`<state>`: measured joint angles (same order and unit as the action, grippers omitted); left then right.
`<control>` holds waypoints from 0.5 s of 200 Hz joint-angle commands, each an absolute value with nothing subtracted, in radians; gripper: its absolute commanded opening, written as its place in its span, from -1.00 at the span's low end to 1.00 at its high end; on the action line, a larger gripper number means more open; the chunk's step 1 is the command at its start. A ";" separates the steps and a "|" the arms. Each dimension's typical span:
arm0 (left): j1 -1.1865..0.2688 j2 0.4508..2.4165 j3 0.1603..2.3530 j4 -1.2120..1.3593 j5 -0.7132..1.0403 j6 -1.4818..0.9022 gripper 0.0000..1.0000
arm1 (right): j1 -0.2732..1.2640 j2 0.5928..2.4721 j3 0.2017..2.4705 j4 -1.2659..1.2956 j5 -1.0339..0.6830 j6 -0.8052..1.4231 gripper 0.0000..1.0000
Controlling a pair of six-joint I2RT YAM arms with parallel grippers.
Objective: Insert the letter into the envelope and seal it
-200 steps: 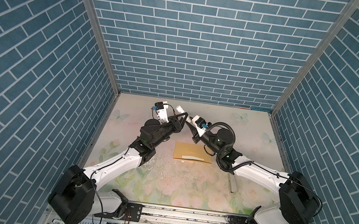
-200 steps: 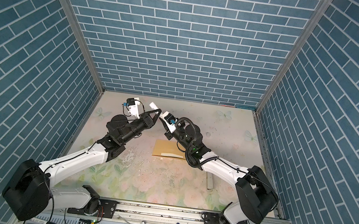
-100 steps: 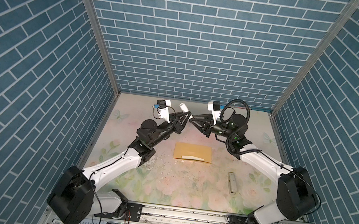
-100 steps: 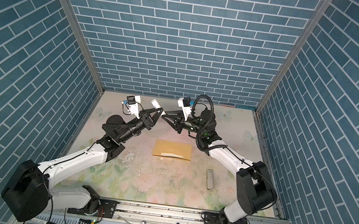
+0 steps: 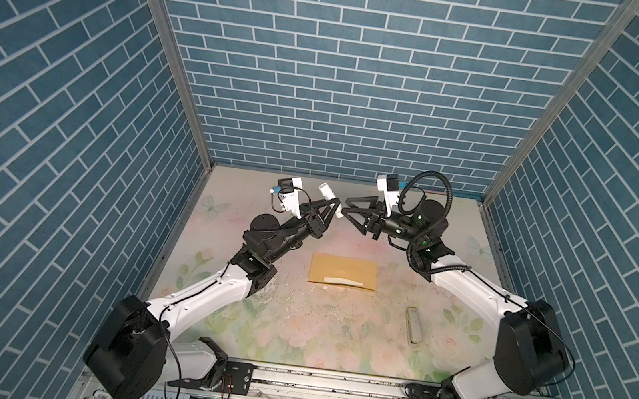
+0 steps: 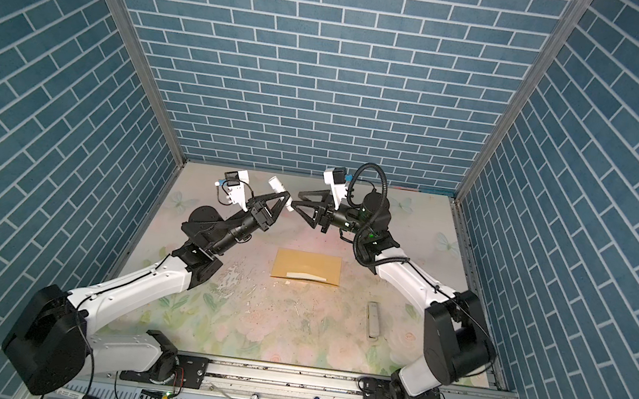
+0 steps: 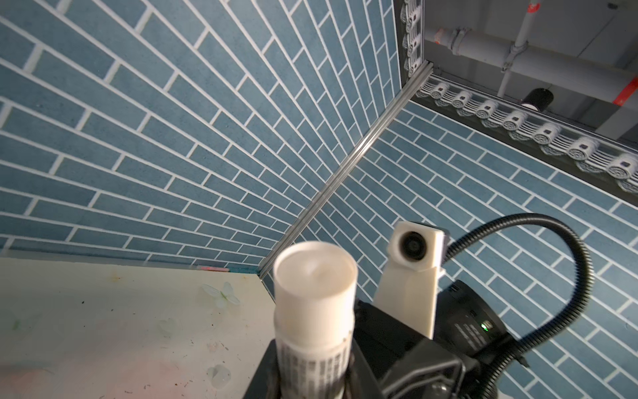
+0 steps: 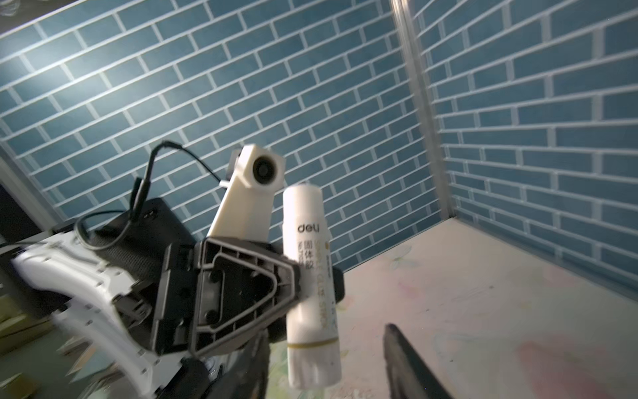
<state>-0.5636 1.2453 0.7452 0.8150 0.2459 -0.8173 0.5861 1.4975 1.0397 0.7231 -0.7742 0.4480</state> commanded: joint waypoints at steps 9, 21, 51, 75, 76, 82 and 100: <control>-0.568 1.214 0.737 0.797 0.170 -0.888 -1.00 | 0.693 1.355 0.909 0.701 -0.367 -0.086 0.42; -0.567 1.205 0.738 0.779 0.155 -0.892 -1.00 | 0.729 1.347 0.878 0.727 -0.300 -0.204 0.48; -0.568 1.201 0.750 0.760 0.156 -0.904 -1.00 | 0.785 1.372 0.859 0.786 -0.202 -0.331 0.52; -0.568 1.208 0.754 0.771 0.162 -0.917 -1.00 | 0.821 1.408 0.864 0.847 -0.134 -0.391 0.42; -0.568 1.208 0.754 0.771 0.162 -0.917 -1.00 | 0.822 1.410 0.864 0.849 -0.131 -0.393 0.42; -0.568 1.210 0.755 0.771 0.164 -0.919 -1.00 | 0.828 1.418 0.865 0.868 -0.116 -0.400 0.36; -0.568 1.213 0.757 0.771 0.167 -0.922 -1.00 | 0.843 1.444 0.869 0.920 -0.082 -0.406 0.23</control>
